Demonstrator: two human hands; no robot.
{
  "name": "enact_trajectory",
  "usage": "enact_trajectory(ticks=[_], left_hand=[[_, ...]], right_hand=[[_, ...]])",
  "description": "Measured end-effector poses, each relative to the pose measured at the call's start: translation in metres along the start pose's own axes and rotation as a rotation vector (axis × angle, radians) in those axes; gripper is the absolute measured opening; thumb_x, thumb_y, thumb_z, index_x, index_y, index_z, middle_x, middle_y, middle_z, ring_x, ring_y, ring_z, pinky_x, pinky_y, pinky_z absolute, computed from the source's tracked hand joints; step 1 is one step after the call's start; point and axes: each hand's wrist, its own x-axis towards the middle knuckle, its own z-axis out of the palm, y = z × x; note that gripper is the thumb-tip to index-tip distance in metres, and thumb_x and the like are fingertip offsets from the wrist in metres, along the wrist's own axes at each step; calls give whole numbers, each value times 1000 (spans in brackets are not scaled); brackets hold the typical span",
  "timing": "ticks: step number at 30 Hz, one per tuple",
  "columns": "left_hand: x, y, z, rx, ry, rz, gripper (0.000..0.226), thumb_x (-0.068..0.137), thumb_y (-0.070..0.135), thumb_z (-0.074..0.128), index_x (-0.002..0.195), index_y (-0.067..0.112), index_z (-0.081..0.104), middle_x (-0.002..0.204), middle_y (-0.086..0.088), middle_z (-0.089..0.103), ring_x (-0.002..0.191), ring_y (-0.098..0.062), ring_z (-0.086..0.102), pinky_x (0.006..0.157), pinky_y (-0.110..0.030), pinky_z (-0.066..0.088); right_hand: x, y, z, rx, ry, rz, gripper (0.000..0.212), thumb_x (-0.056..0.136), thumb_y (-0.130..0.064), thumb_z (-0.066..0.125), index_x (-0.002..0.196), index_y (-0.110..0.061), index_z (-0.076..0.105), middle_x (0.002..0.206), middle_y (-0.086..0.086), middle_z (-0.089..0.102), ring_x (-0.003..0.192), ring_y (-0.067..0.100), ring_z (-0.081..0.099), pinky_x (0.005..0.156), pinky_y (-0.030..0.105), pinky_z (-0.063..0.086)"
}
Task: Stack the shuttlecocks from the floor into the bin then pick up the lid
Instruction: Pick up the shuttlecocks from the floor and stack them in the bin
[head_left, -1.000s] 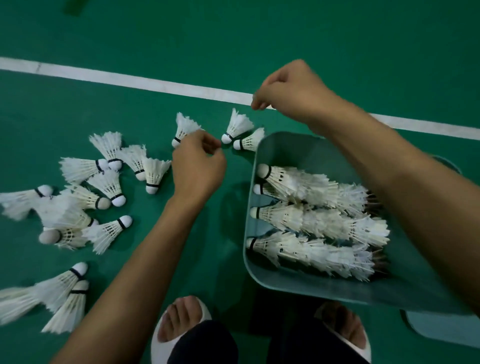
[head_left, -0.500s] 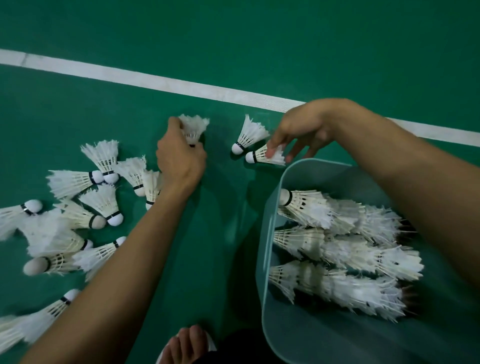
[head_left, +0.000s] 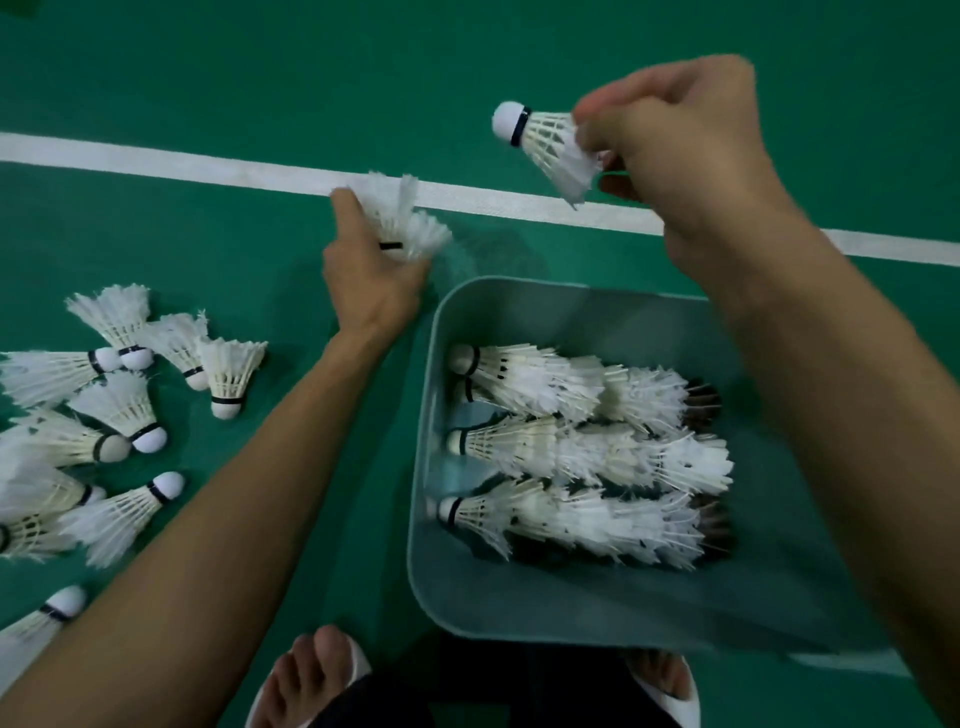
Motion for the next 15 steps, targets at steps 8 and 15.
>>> enact_trajectory(ticks=[8, 15], left_hand=[[-81, 107, -106, -299, 36, 317, 71, 68, 16, 93, 116, 10, 40, 117, 0, 67, 97, -4, 74, 74, -21, 62], [-162, 124, -88, -53, -357, 279, 69, 67, 10, 94, 115, 8, 44, 95, 0, 75, 66, -5, 74, 59, -33, 63]], right_hand=[[-95, 6, -84, 23, 154, -20, 32, 62, -13, 78, 90, -15, 63, 97, 9, 67, 83, 21, 66, 70, 35, 57], [-127, 84, -97, -473, 231, 246, 15, 79, -10, 68, 91, -7, 78, 84, 7, 72, 90, 26, 72, 80, 32, 56]])
